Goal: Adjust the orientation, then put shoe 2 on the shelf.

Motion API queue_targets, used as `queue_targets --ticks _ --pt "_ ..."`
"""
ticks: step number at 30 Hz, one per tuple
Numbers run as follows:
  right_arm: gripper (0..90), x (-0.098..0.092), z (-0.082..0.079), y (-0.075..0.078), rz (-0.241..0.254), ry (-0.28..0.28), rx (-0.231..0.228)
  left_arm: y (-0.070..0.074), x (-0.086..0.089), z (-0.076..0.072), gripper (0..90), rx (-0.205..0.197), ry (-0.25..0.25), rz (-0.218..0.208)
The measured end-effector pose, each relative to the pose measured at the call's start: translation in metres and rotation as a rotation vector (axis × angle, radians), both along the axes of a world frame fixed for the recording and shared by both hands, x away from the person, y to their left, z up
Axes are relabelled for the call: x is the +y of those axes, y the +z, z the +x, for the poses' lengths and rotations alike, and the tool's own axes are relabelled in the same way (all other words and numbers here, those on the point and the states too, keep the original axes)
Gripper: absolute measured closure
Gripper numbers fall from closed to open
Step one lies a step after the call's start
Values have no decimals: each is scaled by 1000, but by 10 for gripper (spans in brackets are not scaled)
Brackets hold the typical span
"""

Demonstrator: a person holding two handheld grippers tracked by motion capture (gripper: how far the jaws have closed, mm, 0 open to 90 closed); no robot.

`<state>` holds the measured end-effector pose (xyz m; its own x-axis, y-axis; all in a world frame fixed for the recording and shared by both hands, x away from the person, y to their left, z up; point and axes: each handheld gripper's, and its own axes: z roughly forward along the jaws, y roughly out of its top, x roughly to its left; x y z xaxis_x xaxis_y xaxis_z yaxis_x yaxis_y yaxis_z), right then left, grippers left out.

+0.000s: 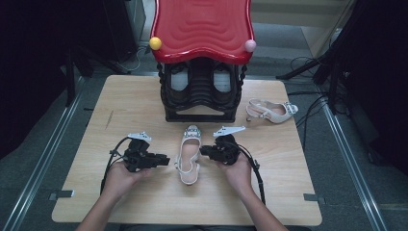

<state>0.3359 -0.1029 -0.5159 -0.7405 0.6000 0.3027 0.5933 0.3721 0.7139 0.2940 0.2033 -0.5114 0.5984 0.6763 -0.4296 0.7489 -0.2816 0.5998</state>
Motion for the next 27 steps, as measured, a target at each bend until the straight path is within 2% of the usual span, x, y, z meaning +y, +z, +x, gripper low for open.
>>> queue_targets --ticks 4,5,7,8,11,14,17,19,22,24,27 --pt "651 -3 -1 7 40 -13 -20 2 6 2 683 -3 6 1" --pt "597 -2 0 9 47 -12 -27 2 7 2 680 -2 8 -2" --pt "540 -3 -1 10 46 -19 -44 3 9 3 679 -3 18 -2" --pt "523 -3 0 10 45 -21 -34 3 11 3 677 -5 17 -3" --pt "523 -8 3 9 73 -17 21 4 14 4 675 -6 27 -5" --pt "524 -12 1 12 65 -34 -10 5 17 6 671 -8 33 -14" --pt "567 -20 -2 14 77 -57 -32 5 19 7 669 -5 39 -19" --pt "584 -27 -1 15 83 -69 -27 5 19 8 666 -10 38 -11" --pt "596 -42 3 15 99 -96 10 7 20 9 639 -14 32 -13" --pt "603 -49 4 15 85 -116 13 6 21 11 614 -17 28 -8" --pt "648 -59 7 14 94 -139 17 6 21 12 580 -22 27 -8"
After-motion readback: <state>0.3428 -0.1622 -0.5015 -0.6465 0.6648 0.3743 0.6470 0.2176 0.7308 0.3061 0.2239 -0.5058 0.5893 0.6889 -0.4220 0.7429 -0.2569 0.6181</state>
